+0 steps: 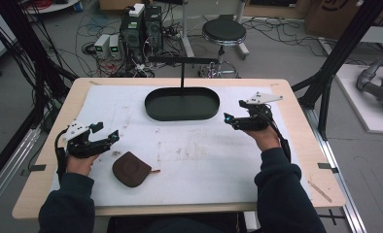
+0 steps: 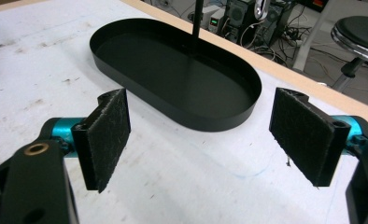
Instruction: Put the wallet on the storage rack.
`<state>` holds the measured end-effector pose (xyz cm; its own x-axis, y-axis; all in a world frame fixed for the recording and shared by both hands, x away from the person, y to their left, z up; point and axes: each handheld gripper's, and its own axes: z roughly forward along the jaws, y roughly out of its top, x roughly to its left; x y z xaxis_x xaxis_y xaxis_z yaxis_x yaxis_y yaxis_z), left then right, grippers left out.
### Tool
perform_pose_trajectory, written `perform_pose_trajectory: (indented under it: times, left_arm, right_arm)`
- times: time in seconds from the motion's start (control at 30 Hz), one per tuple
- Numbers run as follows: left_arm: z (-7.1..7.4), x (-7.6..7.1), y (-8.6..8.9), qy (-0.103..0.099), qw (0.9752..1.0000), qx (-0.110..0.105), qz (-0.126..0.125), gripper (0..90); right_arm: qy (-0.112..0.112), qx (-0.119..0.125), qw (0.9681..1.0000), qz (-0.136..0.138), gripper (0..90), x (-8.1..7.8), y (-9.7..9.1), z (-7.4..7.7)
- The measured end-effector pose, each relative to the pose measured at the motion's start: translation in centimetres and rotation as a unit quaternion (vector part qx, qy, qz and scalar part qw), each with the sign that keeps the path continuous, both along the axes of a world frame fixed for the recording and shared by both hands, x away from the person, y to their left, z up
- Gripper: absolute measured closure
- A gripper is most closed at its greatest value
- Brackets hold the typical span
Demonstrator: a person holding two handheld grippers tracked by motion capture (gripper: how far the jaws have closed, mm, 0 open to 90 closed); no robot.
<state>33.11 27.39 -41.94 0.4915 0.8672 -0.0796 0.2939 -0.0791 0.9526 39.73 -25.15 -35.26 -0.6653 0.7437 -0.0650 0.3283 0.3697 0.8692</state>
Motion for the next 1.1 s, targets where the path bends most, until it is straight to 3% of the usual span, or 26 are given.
perform_pose_trajectory:
  times: [0.13,0.27,0.3,0.4,0.5,0.57,0.63,0.7,0.83,0.97,1.03,1.1]
  left_arm:
    - [0.0,-0.1,-0.2,0.015,0.9996,-0.006,-0.023,28.2]
    - [0.6,-0.6,-0.6,0.021,0.9989,0.003,-0.041,29.3]
    - [0.8,-0.9,-0.7,0.02,0.9989,0.003,-0.043,29.3]
    - [0.9,-1.9,-0.8,0.025,0.9983,-0.001,-0.052,29.3]
    - [0.5,-2.7,-0.9,0.044,0.9962,0.005,-0.075,27.1]
    - [0.2,-3.1,-0.9,0.05,0.9957,0.01,-0.077,22.8]
    - [0.0,-3.3,-0.8,0.068,0.9939,0.002,-0.086,20.4]
    - [-0.4,-3.2,-0.8,0.097,0.9902,0.003,-0.1,20.4]
    - [-1.3,-3.0,-1.0,0.154,0.9773,0.003,-0.145,25.5]
    - [-1.8,-2.8,-1.2,0.183,0.9665,0.009,-0.18,29.4]
    - [-2.4,-2.6,-1.5,0.203,0.9609,0.022,-0.187,30.4]
    - [-2.8,-2.3,-1.4,0.217,0.9572,0.003,-0.191,31.1]
  right_arm:
    - [0.0,0.01,0.9999,0.004,20.8,-0.8,0.1,-0.9]
    - [0.0,0.003,0.9999,0.014,20.8,-1.3,0.4,-2.1]
    - [0.006,-0.001,0.9999,0.016,20.8,-1.3,0.4,-2.1]
    - [-0.004,0.005,0.9998,0.02,20.8,-1.7,0.4,-2.0]
    - [-0.01,0.008,0.9996,0.023,20.8,-1.9,0.5,-1.8]
    - [-0.009,0.009,0.9996,0.026,20.8,-1.9,0.5,-1.8]
    - [-0.011,0.01,0.9996,0.026,20.8,-1.9,0.5,-1.8]
    - [-0.009,0.011,0.9996,0.025,20.8,-1.8,0.6,-1.8]
    - [-0.009,0.006,0.9995,0.03,20.8,-1.6,0.9,-1.8]
    - [-0.003,0.002,0.9995,0.033,20.9,-1.5,1.2,-2.0]
    - [-0.002,0.003,0.9995,0.032,20.9,-1.5,1.3,-2.0]
    - [-0.002,0.002,0.9995,0.032,20.9,-1.5,1.2,-2.0]
